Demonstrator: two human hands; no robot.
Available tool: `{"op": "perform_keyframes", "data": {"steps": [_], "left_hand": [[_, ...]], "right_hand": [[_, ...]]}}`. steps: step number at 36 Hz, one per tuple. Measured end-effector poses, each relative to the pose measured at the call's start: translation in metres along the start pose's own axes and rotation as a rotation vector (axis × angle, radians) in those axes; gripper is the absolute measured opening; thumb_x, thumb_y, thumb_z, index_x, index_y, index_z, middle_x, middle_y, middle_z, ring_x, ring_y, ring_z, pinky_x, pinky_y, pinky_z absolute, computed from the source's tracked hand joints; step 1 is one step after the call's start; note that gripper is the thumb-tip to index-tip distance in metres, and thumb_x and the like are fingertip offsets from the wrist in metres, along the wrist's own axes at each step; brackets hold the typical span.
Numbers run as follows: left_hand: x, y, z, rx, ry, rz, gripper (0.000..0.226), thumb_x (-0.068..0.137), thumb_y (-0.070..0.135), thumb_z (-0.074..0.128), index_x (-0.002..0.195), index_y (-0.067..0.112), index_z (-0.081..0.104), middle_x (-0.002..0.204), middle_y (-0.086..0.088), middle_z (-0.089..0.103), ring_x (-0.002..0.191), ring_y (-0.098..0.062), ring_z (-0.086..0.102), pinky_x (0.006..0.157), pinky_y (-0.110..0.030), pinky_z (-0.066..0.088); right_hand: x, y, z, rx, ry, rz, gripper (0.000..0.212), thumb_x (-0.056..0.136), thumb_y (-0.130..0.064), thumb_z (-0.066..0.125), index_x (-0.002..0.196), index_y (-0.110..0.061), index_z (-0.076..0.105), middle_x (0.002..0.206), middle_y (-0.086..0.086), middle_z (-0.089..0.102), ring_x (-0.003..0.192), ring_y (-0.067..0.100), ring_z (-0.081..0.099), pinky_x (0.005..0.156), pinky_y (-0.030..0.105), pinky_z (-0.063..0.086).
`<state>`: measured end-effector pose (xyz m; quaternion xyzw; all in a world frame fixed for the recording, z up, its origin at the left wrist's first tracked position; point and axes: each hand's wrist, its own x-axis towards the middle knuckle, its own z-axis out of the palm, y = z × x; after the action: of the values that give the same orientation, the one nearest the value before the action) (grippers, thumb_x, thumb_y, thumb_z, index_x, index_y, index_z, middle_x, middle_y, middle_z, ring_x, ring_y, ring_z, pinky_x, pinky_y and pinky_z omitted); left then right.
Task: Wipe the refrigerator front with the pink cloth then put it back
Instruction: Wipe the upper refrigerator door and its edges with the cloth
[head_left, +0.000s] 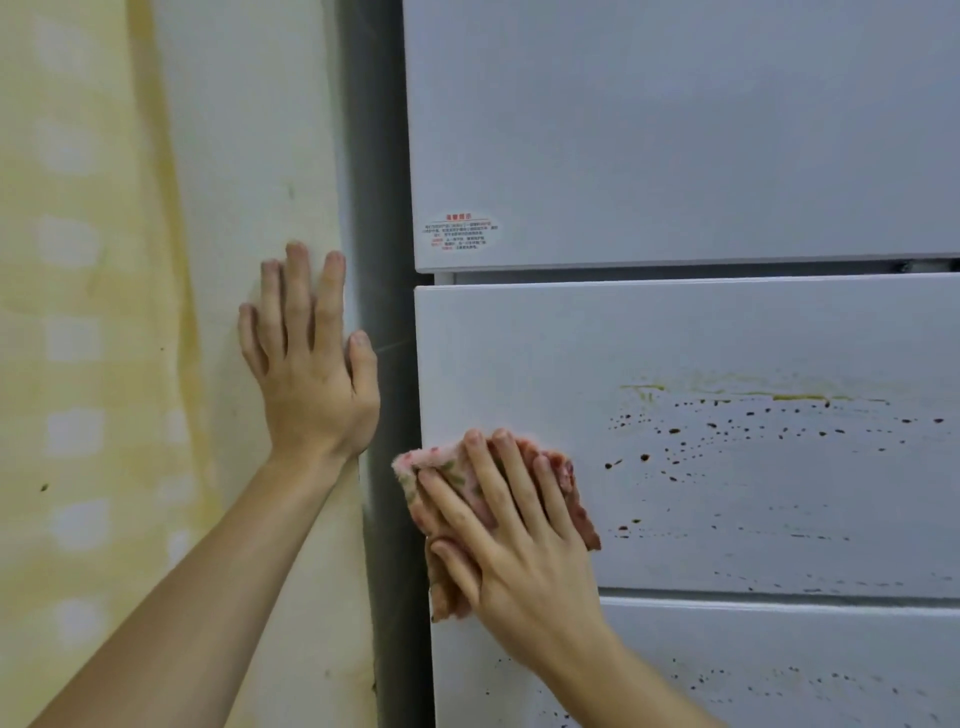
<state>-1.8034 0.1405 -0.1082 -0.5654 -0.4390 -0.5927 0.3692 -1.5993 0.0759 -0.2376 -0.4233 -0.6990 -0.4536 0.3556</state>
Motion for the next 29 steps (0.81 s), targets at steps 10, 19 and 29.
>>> {"op": "perform_keyframes", "data": {"steps": [10, 19, 29], "left_hand": [[0.0, -0.003, 0.001, -0.016, 0.032, 0.03, 0.069, 0.099, 0.023, 0.045, 0.165, 0.02, 0.027, 0.174, -0.01, 0.018, 0.161, -0.031, 0.013, 0.127, -0.061, 0.012], [-0.001, -0.005, 0.003, -0.022, 0.041, 0.036, 0.066, 0.101, 0.026, 0.043, 0.165, 0.02, 0.028, 0.173, -0.01, 0.019, 0.161, -0.032, 0.014, 0.128, -0.059, 0.01], [-0.001, -0.002, 0.0, -0.034, 0.018, 0.005, 0.068, 0.1, 0.024, 0.044, 0.165, 0.022, 0.026, 0.174, -0.008, 0.017, 0.162, -0.03, 0.011, 0.129, -0.057, 0.007]], "right_hand": [[0.113, 0.006, -0.02, 0.047, 0.209, 0.136, 0.057, 0.108, -0.054, 0.046, 0.161, -0.034, 0.039, 0.172, 0.01, 0.024, 0.162, 0.031, 0.014, 0.132, 0.049, 0.006], [0.095, 0.0, -0.016, 0.072, 0.202, 0.17, 0.059, 0.11, -0.048, 0.043, 0.164, -0.028, 0.031, 0.174, 0.01, 0.017, 0.162, 0.031, 0.008, 0.132, 0.05, 0.006], [-0.008, -0.014, 0.01, 0.004, 0.031, 0.067, 0.063, 0.109, -0.053, 0.042, 0.166, -0.03, 0.027, 0.175, 0.011, 0.012, 0.162, 0.033, 0.011, 0.132, 0.05, 0.005]]}}
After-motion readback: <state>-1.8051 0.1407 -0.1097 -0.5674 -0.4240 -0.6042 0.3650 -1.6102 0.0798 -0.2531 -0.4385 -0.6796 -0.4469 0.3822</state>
